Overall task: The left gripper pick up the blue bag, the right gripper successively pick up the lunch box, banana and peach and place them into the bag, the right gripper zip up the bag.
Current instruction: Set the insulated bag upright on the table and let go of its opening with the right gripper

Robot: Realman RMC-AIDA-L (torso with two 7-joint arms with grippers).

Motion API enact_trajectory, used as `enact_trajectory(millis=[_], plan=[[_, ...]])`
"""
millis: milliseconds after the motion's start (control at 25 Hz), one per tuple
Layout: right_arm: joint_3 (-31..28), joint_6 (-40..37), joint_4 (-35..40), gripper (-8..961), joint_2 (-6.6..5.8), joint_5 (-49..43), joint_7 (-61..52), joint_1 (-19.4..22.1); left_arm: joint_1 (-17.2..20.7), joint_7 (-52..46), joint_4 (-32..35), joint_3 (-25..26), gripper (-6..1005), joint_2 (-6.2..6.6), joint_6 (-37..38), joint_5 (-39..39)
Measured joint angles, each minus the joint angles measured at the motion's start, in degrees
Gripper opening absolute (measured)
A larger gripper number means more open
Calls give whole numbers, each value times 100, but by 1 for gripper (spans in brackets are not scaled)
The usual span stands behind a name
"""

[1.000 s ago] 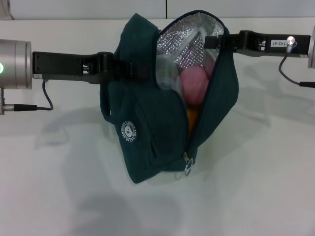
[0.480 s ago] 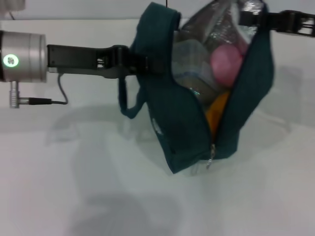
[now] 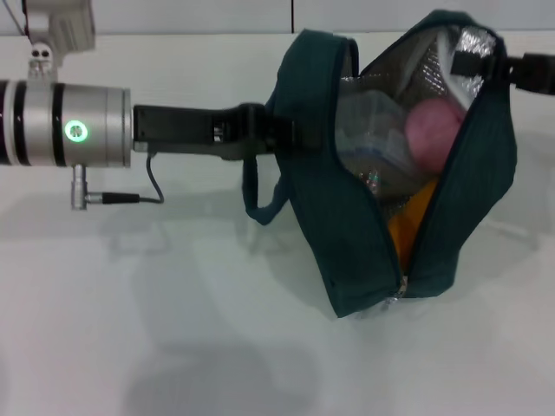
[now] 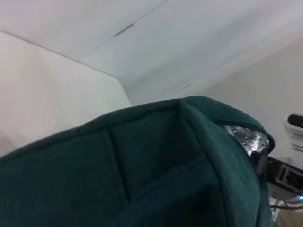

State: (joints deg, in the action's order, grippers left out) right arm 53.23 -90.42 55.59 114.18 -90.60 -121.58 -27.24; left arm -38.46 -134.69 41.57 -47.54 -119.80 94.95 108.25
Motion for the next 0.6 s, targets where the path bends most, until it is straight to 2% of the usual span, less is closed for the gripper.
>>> enact_trajectory(millis=[400,600], plan=[[-24,93,-975,50,-92,-126,424,-405,67,181,-304,-12,35,-8,-123,0],[-27,149,-1129,51,-120,-142,501,-460,143,182,-309,-13,35,-8,-162,-1]])
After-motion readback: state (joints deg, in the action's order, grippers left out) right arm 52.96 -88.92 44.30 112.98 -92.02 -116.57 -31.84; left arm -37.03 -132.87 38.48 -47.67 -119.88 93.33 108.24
